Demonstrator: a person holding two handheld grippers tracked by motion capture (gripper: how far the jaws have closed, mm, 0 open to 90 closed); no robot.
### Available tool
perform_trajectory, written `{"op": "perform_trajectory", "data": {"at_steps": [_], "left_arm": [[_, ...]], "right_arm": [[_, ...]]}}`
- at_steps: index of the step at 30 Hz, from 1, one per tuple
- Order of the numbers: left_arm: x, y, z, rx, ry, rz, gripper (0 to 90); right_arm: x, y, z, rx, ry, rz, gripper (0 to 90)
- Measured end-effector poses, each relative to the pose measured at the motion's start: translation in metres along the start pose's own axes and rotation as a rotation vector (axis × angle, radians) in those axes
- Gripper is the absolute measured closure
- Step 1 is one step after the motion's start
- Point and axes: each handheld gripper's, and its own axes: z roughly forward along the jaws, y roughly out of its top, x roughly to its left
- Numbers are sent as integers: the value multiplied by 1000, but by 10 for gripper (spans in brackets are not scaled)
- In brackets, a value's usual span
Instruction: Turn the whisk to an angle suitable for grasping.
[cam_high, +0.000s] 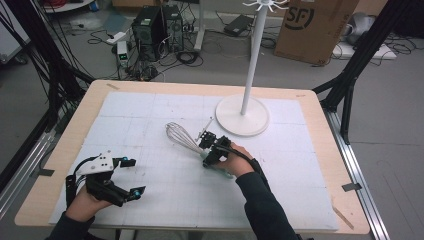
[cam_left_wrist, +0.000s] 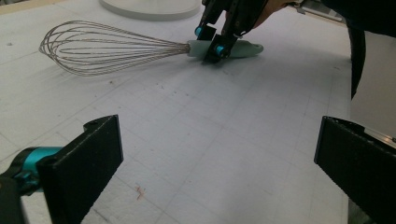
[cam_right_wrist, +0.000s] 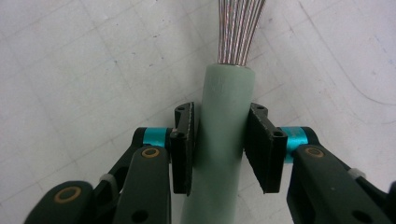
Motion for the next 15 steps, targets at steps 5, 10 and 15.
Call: {"op": "perform_trajectory", "data": {"at_steps": [5,10,15], "left_arm": [[0,0,0,4,1,2,18],[0,0,1,7,1,4,18],[-1,0,1,11,1,5,18]], "right_arm": [[0,0,0,-3,3,2,641],[0,2,1,16,-2,33,647],[0,5,1,33,0,41,659]]}}
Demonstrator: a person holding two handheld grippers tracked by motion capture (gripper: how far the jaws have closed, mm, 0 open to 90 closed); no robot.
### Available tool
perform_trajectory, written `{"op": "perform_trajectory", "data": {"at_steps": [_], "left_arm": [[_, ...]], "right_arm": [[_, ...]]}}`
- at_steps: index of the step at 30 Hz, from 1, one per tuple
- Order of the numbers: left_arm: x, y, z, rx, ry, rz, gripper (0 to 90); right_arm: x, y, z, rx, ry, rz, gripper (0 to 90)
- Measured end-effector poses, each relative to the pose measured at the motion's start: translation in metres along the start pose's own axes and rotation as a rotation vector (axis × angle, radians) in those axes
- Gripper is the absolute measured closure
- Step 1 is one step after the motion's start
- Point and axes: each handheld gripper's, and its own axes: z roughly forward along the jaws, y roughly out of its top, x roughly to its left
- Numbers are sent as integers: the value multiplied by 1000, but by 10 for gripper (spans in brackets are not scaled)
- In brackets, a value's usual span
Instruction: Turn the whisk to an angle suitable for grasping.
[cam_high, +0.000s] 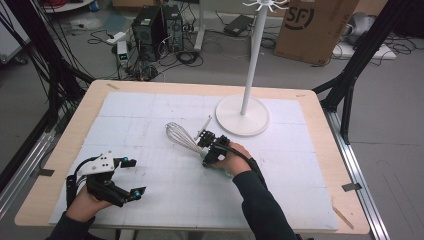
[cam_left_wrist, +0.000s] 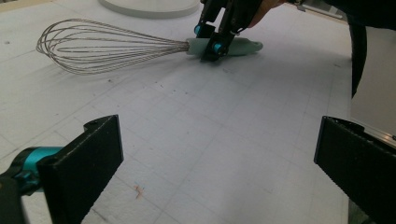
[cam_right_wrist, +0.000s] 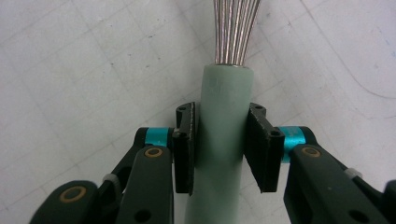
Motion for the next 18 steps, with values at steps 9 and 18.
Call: {"op": "perform_trajectory", "data": {"at_steps": [9,18], "left_arm": [[0,0,-1,-4,-2,-1,19],[0,1,-2,-11,-7,0,19]], "right_arm": [[-1,0,-1,4,5,-19,689],[-6,-5,-9,-41,23,-27,689]]}}
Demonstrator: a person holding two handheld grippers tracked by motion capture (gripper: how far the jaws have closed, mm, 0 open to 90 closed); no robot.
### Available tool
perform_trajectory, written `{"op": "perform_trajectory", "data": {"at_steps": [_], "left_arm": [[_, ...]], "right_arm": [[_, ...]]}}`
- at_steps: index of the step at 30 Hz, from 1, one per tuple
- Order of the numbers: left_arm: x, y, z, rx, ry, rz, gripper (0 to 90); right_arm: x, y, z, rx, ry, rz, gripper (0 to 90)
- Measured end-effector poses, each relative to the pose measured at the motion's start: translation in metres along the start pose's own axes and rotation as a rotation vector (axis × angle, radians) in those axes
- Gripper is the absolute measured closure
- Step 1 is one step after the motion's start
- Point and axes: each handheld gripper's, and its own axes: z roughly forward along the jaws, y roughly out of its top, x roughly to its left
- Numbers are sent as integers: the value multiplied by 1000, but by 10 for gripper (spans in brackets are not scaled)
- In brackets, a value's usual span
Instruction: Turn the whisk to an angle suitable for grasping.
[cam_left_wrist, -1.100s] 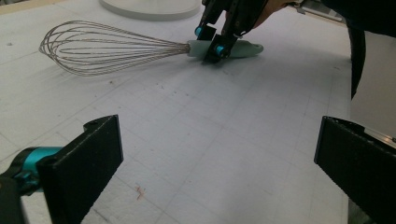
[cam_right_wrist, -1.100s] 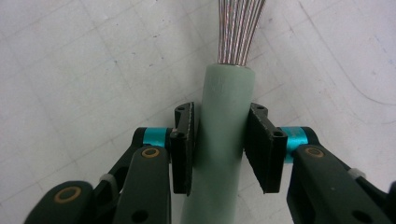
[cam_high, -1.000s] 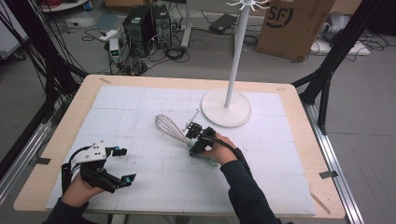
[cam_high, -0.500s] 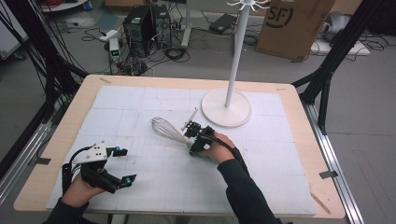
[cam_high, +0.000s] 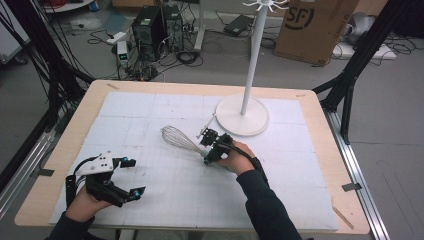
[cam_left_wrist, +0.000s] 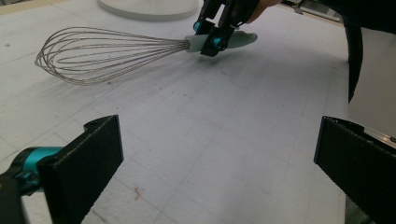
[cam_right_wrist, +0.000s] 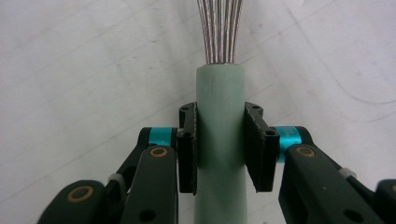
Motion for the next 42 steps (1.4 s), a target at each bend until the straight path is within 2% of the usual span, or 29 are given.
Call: {"op": "perform_trajectory", "data": {"at_steps": [2,3,7,12,19,23,29,38,42], "left_arm": [[0,0,0,3,-1,2,19],[0,0,0,2,-1,1,19],[0,0,-1,-1,-1,2,19],[0,0,-1,-5,-5,4,19],[-1,0,-2,-11,-16,8,19],[-2,1,-3,-20,-24,11,19],[-5,2,-4,-31,-43,22,19],[-8,4,-3,-38,-60,33,19],[-9,5,-3,-41,-66,38,19]], "right_arm": [[0,-2,-2,-19,7,-3,688],[0,-2,-2,-15,23,-6,688],[3,-4,-4,-23,38,-28,689],[9,-3,-8,-45,89,-54,689],[22,-1,-10,-59,121,-121,688],[30,1,-10,-69,152,-178,688],[37,3,-8,-67,199,-224,688],[43,5,-10,-102,233,-251,688],[48,7,-5,-87,248,-267,688]]}}
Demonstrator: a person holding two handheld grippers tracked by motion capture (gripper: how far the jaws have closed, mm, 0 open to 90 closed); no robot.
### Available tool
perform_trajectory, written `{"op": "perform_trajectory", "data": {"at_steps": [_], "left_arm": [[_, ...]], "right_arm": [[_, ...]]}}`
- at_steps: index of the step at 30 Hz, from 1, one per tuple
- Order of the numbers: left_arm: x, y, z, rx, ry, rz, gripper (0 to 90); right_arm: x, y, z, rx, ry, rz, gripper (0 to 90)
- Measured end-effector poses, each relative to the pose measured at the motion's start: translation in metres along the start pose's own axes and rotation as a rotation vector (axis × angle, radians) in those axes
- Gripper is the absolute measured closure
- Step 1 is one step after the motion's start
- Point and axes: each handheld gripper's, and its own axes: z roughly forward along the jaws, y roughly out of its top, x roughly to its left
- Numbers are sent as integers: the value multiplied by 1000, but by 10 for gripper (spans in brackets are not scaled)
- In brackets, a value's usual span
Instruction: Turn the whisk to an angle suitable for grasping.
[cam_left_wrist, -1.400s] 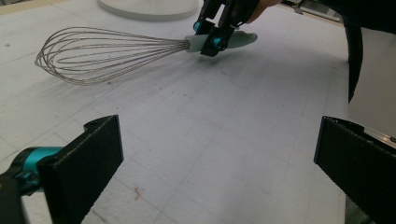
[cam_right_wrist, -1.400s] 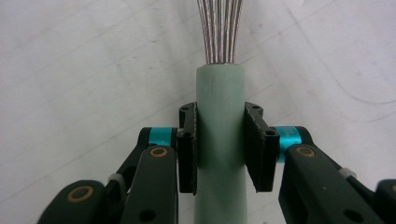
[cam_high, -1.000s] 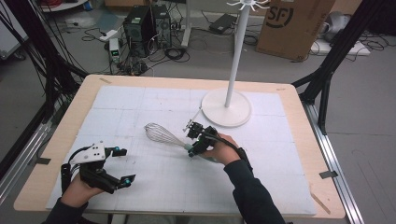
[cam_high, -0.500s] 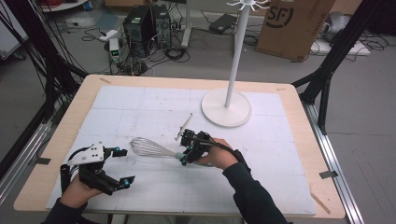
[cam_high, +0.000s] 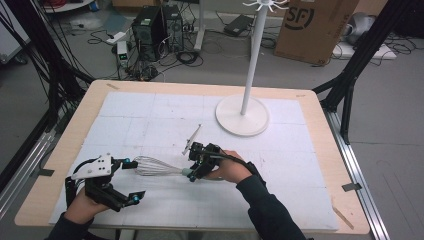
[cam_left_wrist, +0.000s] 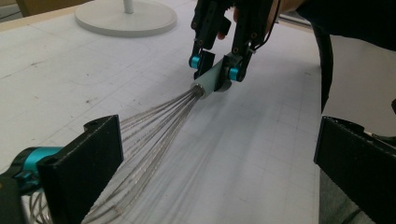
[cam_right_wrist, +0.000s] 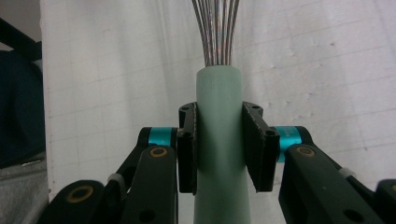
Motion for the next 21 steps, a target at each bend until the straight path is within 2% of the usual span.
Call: {"op": "perform_trajectory", "data": {"at_steps": [12,21], "left_arm": [[-2,1,0,-3,-11,11,19],[-2,1,0,-1,-10,11,19]], "right_arm": [[1,3,9,-2,37,-36,687],[0,3,16,14,50,-95,687]]}}
